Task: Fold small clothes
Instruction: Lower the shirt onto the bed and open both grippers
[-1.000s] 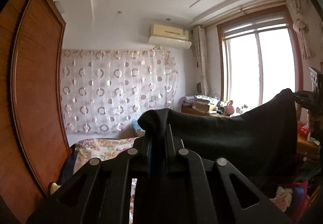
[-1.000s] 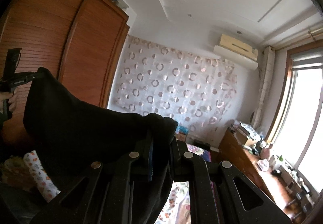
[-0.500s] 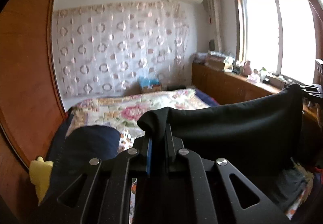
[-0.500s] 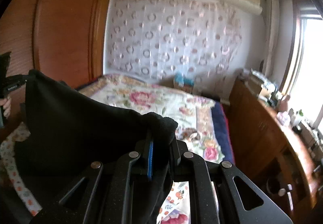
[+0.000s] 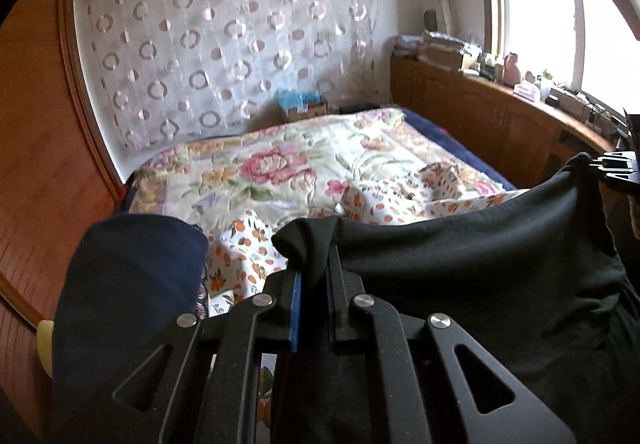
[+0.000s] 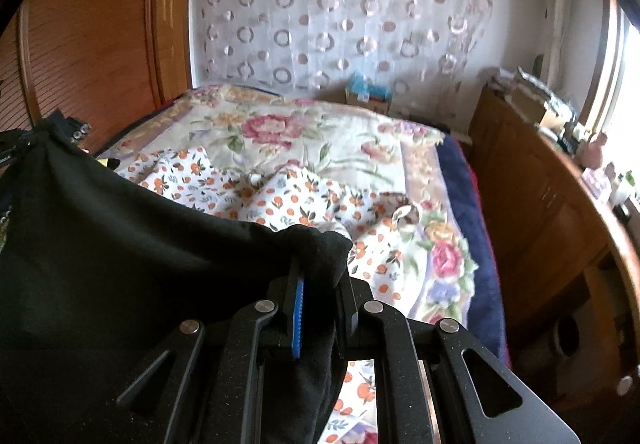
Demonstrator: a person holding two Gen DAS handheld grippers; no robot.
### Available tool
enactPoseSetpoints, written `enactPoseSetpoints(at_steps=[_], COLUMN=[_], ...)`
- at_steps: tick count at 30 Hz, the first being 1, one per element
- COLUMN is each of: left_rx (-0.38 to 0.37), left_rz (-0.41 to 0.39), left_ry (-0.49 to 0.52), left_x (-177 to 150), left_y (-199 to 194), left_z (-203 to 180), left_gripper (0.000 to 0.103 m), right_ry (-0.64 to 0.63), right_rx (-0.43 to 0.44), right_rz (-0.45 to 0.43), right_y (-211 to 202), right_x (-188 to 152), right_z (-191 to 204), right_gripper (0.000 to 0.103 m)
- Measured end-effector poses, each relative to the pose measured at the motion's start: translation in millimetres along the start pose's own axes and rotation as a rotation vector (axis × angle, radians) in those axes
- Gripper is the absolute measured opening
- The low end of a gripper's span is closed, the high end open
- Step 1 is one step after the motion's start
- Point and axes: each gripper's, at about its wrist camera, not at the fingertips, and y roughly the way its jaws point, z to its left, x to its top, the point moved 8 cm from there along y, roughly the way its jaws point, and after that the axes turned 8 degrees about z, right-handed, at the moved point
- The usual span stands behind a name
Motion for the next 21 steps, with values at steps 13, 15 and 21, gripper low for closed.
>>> enactPoseSetpoints(at_steps=[13,15,21], left_rx=[-0.078,-0.097,-0.11], left_rz=[0.023,0.02,0.075], left_ry=[0.004,0.009,0.028], left_x=[-20.7,-30.3,-74.0], left_y=[-25.8,-37.1,-53.2], left_z=[-14.8,-19.7,-33.8], left_gripper=[0.067,0.078,0.08], right_ry=[0.067,0.084,0.124], right_rx=[0.038,0.041,0.098], right_rz=[-0.005,-0.013,0.017], right_y=[-49.1,-71.0,-110.5], right_x=[-18.4,-29.2,-86.8], right_z=[2.4,3.9,21.8], right_gripper=[0.052,0.053,0.053])
